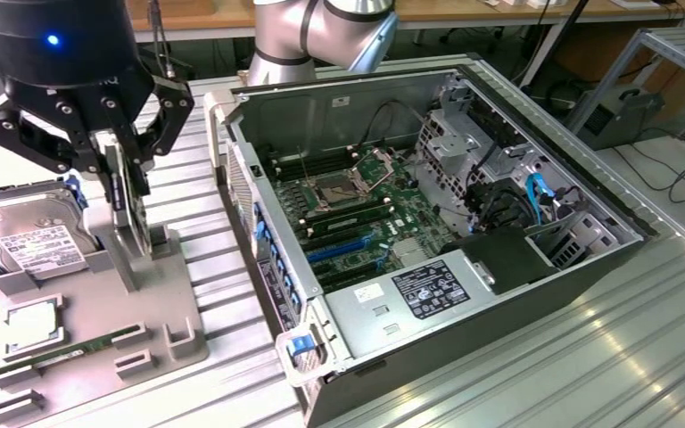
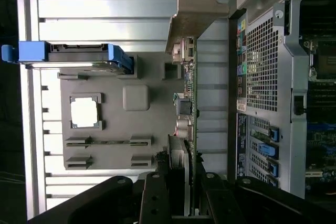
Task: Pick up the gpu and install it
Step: 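Pick up the gpu and move the gpu toward the slot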
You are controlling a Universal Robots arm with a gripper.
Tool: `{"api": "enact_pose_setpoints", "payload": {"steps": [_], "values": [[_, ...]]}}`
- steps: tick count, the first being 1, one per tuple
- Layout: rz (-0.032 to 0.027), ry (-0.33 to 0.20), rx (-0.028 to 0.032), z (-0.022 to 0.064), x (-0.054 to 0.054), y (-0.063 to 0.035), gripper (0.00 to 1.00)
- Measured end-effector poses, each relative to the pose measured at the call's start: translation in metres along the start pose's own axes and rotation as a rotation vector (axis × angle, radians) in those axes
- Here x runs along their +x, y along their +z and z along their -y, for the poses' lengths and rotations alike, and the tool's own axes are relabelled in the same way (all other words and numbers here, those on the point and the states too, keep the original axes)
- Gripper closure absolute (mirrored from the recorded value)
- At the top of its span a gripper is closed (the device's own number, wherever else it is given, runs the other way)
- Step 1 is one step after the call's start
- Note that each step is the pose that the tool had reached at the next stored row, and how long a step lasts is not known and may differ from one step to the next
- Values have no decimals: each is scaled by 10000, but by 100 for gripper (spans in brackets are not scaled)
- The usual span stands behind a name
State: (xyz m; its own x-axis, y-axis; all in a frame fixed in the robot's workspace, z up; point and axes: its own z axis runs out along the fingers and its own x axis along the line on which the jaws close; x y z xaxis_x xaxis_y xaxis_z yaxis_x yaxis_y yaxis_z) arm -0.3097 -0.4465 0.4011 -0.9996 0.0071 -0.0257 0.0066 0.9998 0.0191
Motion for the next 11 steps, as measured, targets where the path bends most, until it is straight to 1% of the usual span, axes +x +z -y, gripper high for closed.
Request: {"api": "enact_pose_setpoints", "payload": {"steps": [9, 11], "values": [[-1, 0, 1, -4, -5, -203, 73], [0, 0, 0, -5, -7, -268, 73]]}}
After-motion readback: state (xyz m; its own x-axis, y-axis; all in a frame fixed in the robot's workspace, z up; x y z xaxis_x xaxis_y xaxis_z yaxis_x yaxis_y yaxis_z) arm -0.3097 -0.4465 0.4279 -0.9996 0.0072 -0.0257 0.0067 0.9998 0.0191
